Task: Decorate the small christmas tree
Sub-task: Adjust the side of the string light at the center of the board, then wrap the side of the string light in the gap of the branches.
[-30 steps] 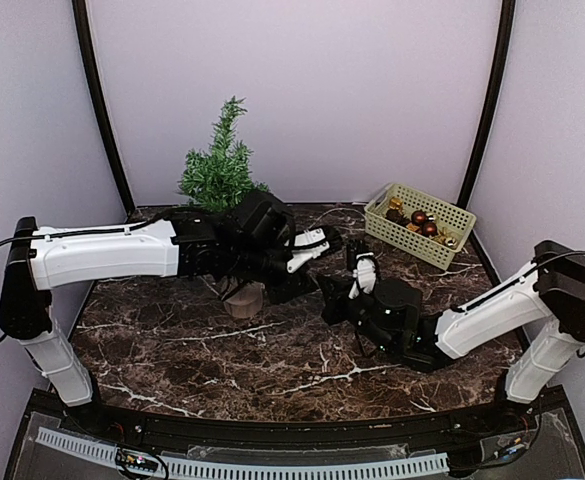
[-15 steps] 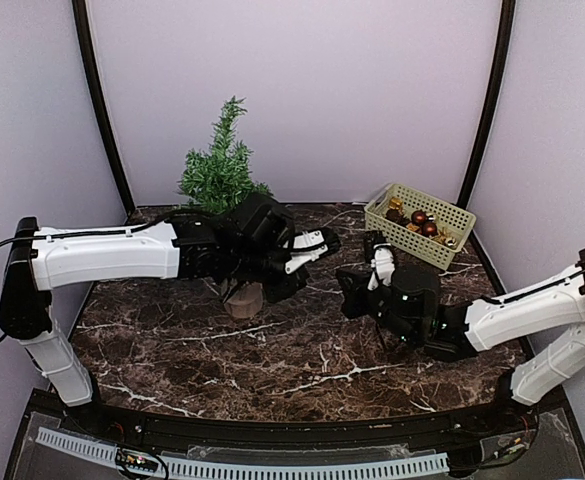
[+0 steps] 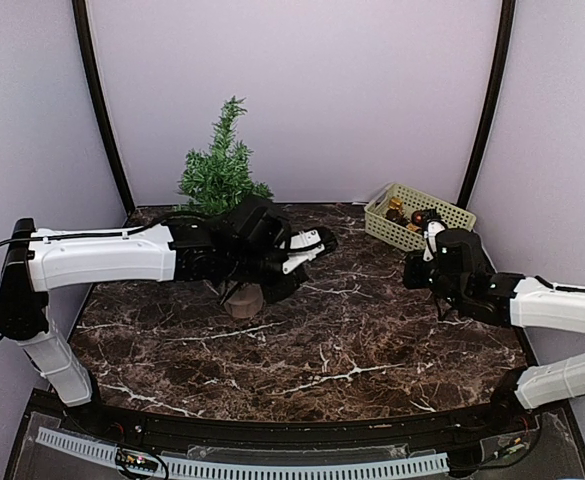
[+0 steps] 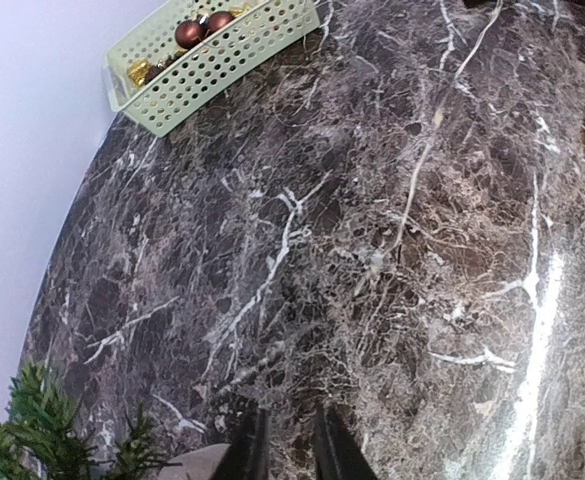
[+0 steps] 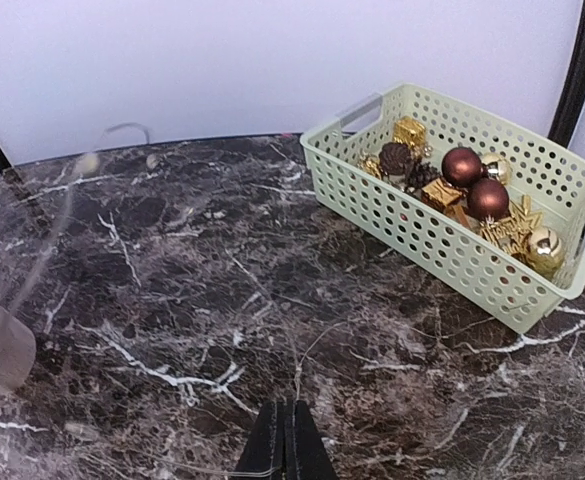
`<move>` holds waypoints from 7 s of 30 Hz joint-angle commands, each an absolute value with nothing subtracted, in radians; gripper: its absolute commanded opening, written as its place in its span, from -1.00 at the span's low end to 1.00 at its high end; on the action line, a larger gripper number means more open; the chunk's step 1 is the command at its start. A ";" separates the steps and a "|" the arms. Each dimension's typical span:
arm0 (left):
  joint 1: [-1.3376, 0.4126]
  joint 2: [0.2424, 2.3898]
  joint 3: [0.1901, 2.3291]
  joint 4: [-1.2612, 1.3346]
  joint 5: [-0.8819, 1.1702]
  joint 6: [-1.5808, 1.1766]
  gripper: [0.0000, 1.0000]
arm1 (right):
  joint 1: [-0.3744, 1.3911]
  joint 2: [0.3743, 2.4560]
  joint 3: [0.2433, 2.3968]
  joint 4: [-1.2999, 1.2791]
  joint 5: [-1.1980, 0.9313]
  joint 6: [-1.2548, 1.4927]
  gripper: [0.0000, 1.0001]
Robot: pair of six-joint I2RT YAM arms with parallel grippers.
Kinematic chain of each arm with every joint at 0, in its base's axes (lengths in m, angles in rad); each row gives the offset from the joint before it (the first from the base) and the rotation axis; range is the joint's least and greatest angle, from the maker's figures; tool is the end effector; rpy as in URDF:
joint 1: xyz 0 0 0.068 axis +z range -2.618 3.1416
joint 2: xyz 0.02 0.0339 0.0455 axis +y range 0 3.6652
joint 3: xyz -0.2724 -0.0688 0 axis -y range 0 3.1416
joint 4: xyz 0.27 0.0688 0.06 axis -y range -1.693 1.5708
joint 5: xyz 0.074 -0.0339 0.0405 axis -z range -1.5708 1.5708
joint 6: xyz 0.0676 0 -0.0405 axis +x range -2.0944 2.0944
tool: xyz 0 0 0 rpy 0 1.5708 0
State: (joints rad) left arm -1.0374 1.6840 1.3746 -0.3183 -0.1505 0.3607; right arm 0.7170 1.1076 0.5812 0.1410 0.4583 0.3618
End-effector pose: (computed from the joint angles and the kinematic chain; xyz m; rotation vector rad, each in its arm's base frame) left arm 0.2326 -0.3739 0.2764 1.3491 1.7360 -0.2156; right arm 0.2357 0.1658 0.2228 -0.0419 1.9240 0.2771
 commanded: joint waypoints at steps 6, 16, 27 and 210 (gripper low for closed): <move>-1.043 1.632 1.500 -0.236 0.065 0.254 0.10 | 0.685 1.090 0.649 0.027 0.347 0.347 -1.00; -1.071 1.773 1.622 -0.212 0.172 0.174 0.50 | 0.684 1.077 0.658 0.035 0.312 0.360 -1.00; -1.074 1.965 1.793 -0.203 0.256 0.165 0.73 | 0.685 1.043 0.657 0.030 0.284 0.371 -1.00; -0.577 0.993 0.752 -0.199 -0.006 -0.391 -1.00 | 0.947 1.189 0.992 0.400 0.194 0.636 -1.00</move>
